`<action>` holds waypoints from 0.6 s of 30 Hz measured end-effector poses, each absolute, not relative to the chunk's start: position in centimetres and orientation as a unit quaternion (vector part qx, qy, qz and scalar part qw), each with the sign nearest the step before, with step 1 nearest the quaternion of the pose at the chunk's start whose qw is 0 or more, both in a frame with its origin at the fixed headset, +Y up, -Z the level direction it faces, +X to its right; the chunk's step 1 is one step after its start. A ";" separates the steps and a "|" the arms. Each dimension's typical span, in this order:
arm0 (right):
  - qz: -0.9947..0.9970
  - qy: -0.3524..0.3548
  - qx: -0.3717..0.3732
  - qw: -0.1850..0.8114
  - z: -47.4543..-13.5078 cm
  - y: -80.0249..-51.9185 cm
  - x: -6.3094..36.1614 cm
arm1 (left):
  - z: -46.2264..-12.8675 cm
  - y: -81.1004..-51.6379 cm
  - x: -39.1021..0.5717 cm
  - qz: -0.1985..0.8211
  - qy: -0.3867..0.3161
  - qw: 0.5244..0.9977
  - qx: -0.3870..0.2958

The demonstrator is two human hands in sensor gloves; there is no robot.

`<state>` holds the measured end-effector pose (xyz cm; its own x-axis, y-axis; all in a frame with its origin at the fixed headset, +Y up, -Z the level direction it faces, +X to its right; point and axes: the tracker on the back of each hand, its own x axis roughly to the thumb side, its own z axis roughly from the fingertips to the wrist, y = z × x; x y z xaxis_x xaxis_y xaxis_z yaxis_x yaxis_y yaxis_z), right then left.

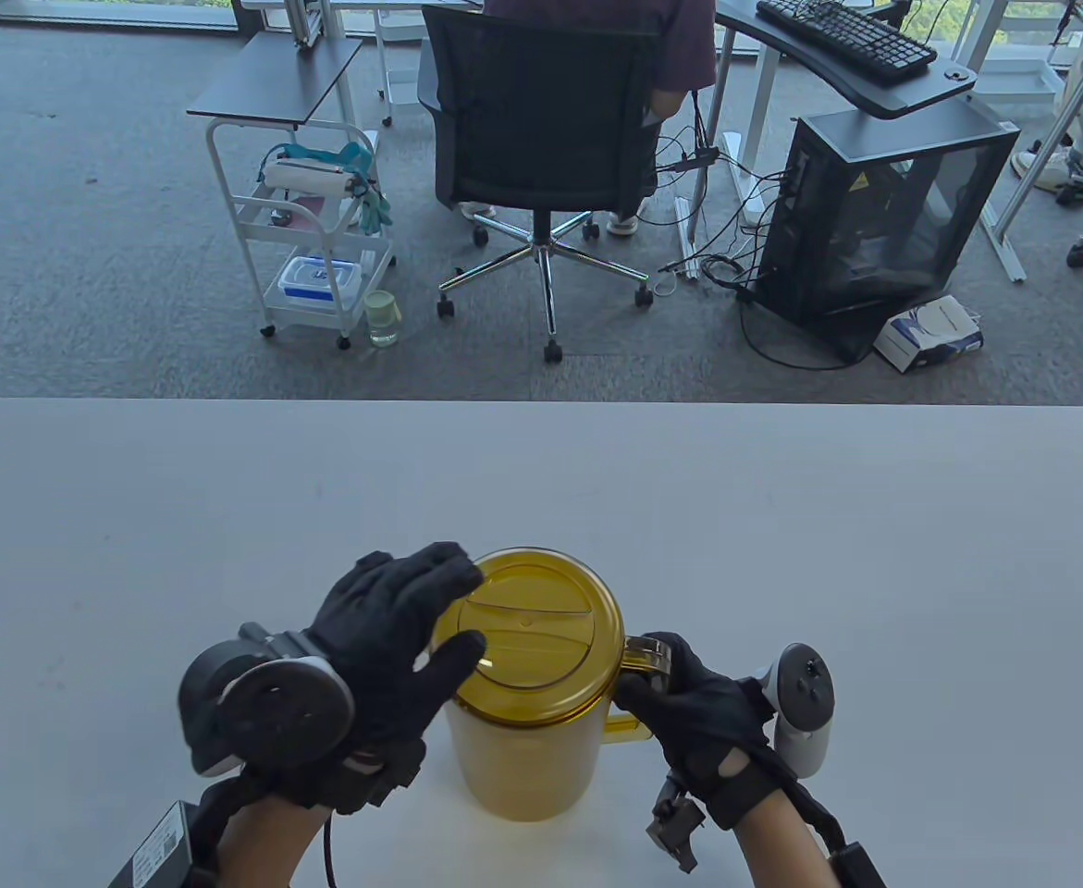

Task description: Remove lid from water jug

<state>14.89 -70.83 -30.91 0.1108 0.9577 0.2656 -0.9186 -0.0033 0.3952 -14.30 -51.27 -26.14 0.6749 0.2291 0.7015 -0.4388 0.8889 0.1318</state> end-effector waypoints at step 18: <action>0.711 0.047 0.285 0.641 -30.9 -70.1 14.4 | -29.6 -50.3 -8.7 0.043 -0.396 0.917 -0.007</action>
